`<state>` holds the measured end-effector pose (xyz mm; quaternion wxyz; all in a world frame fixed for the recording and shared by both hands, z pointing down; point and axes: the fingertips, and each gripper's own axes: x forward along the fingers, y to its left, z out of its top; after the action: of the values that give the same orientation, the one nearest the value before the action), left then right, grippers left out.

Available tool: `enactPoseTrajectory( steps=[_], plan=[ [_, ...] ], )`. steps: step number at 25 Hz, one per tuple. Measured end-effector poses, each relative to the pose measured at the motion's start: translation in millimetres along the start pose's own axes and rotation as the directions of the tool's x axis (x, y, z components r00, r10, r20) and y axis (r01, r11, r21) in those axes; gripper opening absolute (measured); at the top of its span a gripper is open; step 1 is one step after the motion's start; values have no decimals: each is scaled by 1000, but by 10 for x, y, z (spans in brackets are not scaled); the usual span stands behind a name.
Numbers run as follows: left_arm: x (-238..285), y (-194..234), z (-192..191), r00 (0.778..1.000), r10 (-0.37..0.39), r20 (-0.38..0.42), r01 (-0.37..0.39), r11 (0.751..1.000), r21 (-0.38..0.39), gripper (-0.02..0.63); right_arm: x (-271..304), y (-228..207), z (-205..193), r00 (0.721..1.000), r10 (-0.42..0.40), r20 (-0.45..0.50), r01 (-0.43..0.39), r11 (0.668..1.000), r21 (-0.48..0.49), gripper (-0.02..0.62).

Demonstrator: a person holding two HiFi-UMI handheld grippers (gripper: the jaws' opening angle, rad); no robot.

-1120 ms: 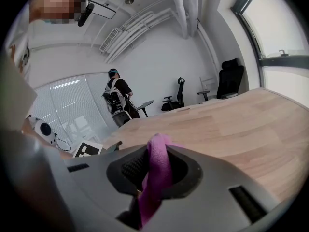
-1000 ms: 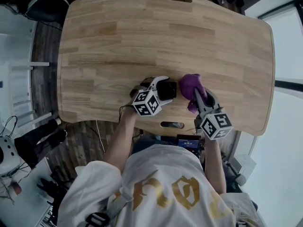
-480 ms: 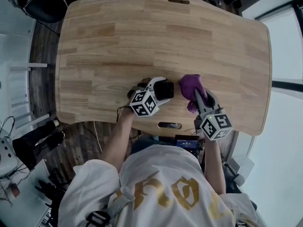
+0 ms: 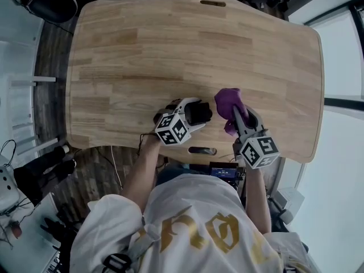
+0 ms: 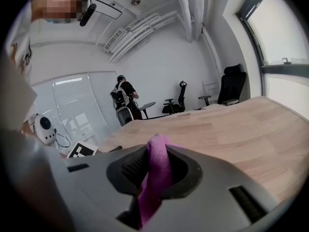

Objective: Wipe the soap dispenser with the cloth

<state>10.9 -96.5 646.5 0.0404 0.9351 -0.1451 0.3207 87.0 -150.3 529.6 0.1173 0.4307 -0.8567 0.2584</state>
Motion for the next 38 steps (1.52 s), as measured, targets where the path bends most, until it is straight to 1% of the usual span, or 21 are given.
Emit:
enactPoseTrajectory(
  steps=[7,12,17,20,22,25,28,32,35,38],
  plan=[
    [-114,24,153,997,37,74,-31,996,-85,356,-34,68,57,1000,8,16,-8,1000,-11,51],
    [-233,83,228,993,77,93,-66,992,-111,356,-86,145,165,999,16,45,-15,1000,-15,51],
    [-356,238,276,982,155,106,-133,972,-192,356,-129,279,278,997,33,72,-31,999,-27,51],
    [-435,317,349,974,191,119,-162,963,-217,356,-169,379,346,995,43,91,-40,998,-42,51],
    [-497,330,411,973,190,129,-161,964,-211,356,-208,458,385,993,51,105,-45,998,-50,51],
    [-571,349,503,973,200,116,-180,970,-166,356,-267,545,456,990,60,124,-53,996,-65,51],
    [-646,359,631,968,210,136,-191,972,-141,356,-348,612,544,986,65,151,-56,996,-66,51],
    [-763,338,768,968,196,157,-179,977,-116,356,-431,728,711,976,87,202,-77,995,-55,51],
    [-863,328,861,964,185,188,-164,979,-122,356,-495,869,882,965,112,236,-93,992,-90,51],
    [-937,306,932,965,169,201,-149,982,-113,356,-582,1013,1056,952,140,272,-111,986,-121,51]
  ],
)
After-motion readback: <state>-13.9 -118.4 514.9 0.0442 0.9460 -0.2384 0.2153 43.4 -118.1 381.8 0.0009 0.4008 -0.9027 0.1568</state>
